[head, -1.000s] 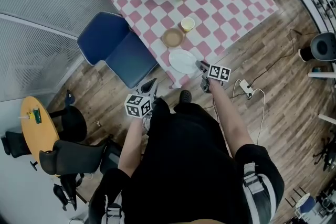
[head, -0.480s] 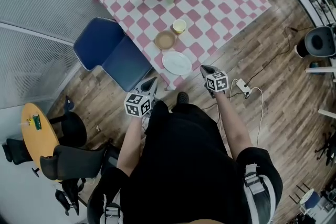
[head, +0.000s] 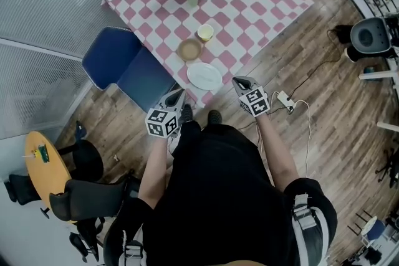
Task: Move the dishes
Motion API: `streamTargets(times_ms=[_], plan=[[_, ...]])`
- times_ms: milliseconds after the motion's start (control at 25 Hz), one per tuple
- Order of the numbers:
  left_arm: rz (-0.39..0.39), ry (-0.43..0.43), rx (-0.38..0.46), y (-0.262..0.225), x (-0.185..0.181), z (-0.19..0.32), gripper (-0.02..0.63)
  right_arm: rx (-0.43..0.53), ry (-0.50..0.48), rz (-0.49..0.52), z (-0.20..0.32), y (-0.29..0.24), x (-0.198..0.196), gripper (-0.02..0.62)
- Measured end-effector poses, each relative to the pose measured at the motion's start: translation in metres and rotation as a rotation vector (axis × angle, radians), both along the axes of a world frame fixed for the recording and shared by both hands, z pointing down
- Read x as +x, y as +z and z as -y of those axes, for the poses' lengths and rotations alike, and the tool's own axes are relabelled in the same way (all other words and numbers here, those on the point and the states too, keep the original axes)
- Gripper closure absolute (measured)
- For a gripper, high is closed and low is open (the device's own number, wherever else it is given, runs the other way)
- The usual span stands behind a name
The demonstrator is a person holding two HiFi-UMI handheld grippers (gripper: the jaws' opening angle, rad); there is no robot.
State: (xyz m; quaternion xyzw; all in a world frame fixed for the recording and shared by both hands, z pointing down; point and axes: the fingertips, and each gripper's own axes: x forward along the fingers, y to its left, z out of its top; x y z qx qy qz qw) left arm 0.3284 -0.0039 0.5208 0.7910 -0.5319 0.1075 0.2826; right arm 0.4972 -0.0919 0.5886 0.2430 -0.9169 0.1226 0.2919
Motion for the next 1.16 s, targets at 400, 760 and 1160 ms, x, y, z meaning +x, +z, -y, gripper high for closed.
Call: streamTargets(times_ms=[400, 760, 1160], plan=[[0.009, 0.033, -0.001, -0.001, -0.005, 0.0, 0.584, 0.03, -0.026, 0.02, -0.004, -0.02, -0.011, 0.58], [0.0, 0.024, 0.007, -0.004, -0.02, 0.004, 0.584, 0.01, -0.025, 0.013, -0.006, -0.013, -0.025, 0.58], [-0.023, 0.015, 0.002, -0.002, -0.034, -0.008, 0.584, 0.003, 0.021, 0.029, -0.006, -0.001, -0.033, 0.58]])
